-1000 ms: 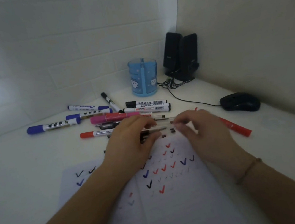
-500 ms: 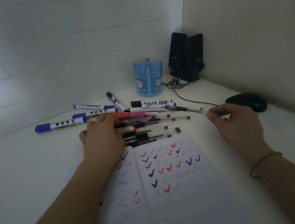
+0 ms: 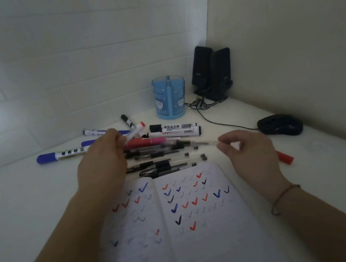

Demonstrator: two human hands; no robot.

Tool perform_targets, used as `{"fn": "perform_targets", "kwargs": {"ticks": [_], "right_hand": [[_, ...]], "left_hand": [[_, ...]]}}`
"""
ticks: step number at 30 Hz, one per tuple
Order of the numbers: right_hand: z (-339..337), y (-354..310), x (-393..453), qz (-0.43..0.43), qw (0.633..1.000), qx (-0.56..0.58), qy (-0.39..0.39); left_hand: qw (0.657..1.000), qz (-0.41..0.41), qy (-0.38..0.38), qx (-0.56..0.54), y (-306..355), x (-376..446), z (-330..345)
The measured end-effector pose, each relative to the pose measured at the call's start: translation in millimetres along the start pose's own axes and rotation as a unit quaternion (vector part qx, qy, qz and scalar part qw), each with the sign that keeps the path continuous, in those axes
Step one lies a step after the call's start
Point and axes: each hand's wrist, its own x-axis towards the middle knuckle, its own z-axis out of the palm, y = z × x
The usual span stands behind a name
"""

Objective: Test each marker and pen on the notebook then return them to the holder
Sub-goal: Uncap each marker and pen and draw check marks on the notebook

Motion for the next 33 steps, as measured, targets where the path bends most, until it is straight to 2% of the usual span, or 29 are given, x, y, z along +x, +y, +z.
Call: {"fn": "perform_targets", "kwargs": {"ticks": [3,5,7,8,10,12,13,19,22,25,30,33], "right_hand": [[14.1,-11.9,-4.6,-0.028,0.997,-0.009,-0.075],[23.2,-18.2,-8.8,-0.067,0.988,-0.087,-0.105],[23.9,-24.0,-12.5,-0.128,0.980,-0.124,-0.086],[20.3,-26.4,-15.4,-0.146,0.982,-0.086,-0.080],[5.4,-32.8,-22.7,-0.133,0.976,0.108,-0.134],[-8.9,-38.9,-27.8,-0.094,0.927,0.304,-0.200],[-13.7,-40.2,-29.4,-0.080,0.908,0.353,-0.210],[-7.6,-37.3,-28.3,-0.059,0.900,0.395,-0.176],[-5.6,-34.3,-28.2,-0.029,0.878,0.440,-0.186],[-5.4,-33.6,-26.5,-0.039,0.873,0.444,-0.197],[-11.7,-32.0,-23.0,-0.104,0.904,0.372,-0.183],[-19.7,-30.6,-22.8,-0.140,0.916,0.338,-0.166]], "left_hand": [[0.986,-0.012,0.082,-0.142,19.5,-6.7,-10.1],[0.982,0.008,0.060,-0.178,32.8,-14.8,-7.6],[0.981,0.063,-0.025,-0.183,41.7,-23.9,-2.3],[0.974,0.103,-0.084,-0.182,44.2,-28.0,-1.5],[0.950,0.203,-0.182,-0.153,46.7,-33.3,0.6],[0.926,0.278,-0.219,-0.130,49.0,-37.2,5.0],[0.921,0.287,-0.221,-0.141,51.1,-38.9,6.7],[0.913,0.304,-0.197,-0.188,51.3,-39.2,14.0],[0.902,0.326,-0.201,-0.201,55.8,-39.7,11.6],[0.896,0.322,-0.212,-0.220,58.9,-40.8,9.1],[0.879,0.298,-0.268,-0.260,61.7,-37.2,9.7],[0.880,0.274,-0.267,-0.280,59.5,-39.8,11.4]]}}
